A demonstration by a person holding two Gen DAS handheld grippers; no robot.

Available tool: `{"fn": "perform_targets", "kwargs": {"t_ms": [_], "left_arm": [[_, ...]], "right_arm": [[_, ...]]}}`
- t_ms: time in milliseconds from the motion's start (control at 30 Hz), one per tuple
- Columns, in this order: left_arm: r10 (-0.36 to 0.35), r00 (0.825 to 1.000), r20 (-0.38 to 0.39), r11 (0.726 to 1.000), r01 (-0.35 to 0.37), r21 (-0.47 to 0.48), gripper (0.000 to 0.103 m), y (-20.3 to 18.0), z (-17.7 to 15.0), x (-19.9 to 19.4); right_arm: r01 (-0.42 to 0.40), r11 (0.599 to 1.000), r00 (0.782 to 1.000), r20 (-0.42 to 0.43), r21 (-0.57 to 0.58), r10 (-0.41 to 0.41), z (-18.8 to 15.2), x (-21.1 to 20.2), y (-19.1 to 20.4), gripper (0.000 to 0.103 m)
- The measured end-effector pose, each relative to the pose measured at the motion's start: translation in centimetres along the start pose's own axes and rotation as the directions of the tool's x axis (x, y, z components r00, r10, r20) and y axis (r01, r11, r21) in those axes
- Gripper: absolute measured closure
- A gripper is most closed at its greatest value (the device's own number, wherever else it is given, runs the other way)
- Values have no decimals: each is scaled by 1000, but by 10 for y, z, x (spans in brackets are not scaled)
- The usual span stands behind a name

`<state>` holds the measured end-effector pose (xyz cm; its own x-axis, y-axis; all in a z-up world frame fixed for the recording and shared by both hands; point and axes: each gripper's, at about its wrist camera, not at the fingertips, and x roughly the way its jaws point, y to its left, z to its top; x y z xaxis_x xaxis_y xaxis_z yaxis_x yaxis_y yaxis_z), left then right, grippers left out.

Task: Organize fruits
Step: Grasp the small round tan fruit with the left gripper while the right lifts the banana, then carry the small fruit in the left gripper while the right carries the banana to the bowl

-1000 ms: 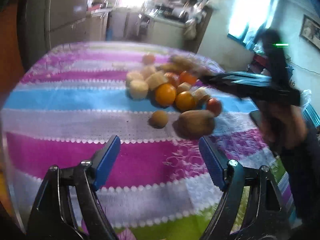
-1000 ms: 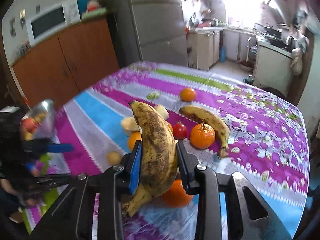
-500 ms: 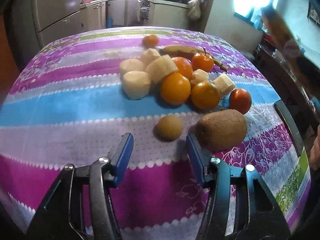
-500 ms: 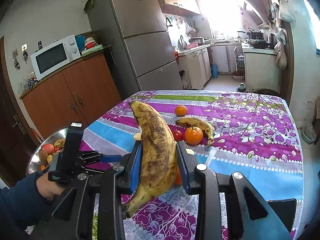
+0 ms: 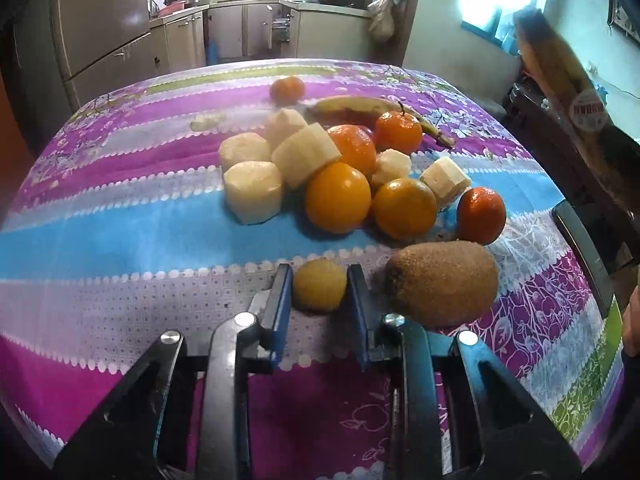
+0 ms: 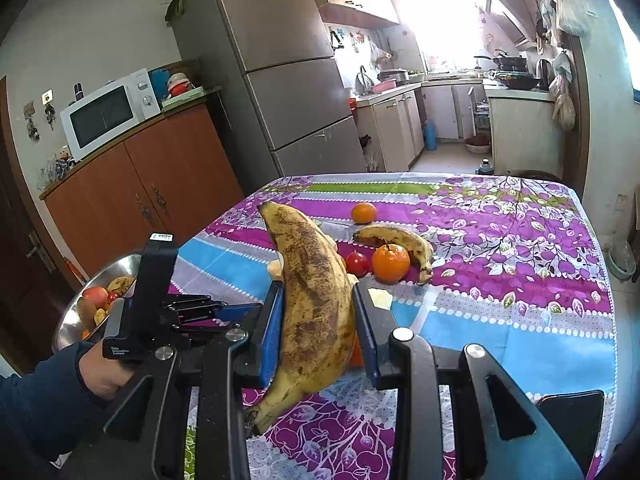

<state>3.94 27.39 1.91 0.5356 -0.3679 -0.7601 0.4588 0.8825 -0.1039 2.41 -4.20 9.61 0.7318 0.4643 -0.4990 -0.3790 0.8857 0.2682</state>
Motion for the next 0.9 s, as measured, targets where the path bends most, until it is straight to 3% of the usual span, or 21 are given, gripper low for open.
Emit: {"fn": "perform_targets", "kwargs": {"t_ms": [200,367,633,733,900], "left_arm": [[11,998,58,1000,-10,-16,75,1,-3,-23],[38,987,154,999,-34,-25,75,3,-5,-75],[164,936,312,986,-142,-90,75,33,-25,-182],[231,913,337,970,-191,-147,75,55,-37,-210],[349,875,335,922,-256,-292,75,114,-69,-249]], "right_arm": [[17,1000,1000,15,-16,-16,1,-4,5,66],[24,997,999,30,-68,-22,4,-8,25,66],[-61,988,997,37,-144,67,16,-1,85,66],[-116,977,991,40,-180,125,24,5,120,66],[-216,943,973,20,-253,228,38,25,191,66]]}}
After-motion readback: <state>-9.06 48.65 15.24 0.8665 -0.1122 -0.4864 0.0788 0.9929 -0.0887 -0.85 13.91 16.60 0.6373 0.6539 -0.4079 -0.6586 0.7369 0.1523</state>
